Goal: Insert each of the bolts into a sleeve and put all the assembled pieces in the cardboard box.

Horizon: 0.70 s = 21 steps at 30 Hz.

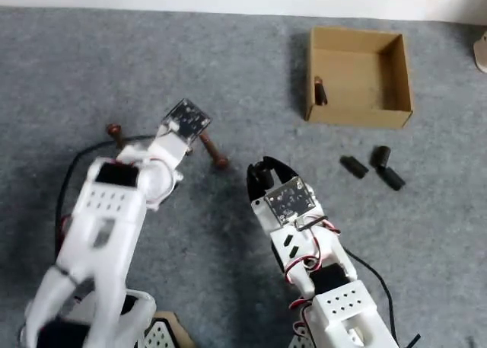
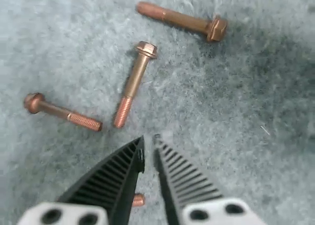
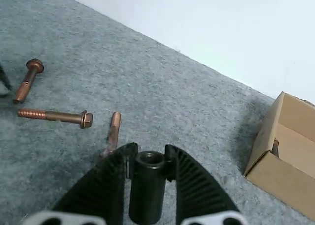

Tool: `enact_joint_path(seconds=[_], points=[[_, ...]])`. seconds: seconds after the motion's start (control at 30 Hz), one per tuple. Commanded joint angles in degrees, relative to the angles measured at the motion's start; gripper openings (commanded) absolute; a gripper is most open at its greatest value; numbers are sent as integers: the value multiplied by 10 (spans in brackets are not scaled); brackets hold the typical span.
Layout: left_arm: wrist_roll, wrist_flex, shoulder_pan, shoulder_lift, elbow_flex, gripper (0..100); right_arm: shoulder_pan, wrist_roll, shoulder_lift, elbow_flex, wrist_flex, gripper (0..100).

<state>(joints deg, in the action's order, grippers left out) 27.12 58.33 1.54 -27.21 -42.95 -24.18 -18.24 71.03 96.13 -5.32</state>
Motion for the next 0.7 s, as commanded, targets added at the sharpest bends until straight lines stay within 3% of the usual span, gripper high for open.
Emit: enact_joint_path(seconds=[0.0,0.23,0.4,0.67], points=[[27,23,1,97,106,88,-6,5,12,56,1,5],[98,68,-1,267,259,91,-5,4,12,56,1,5],[187,108,1,327,333,91,-5,4,12,56,1,5],[215,123,-6,429,436,91,-5,4,12,56,1,5]])
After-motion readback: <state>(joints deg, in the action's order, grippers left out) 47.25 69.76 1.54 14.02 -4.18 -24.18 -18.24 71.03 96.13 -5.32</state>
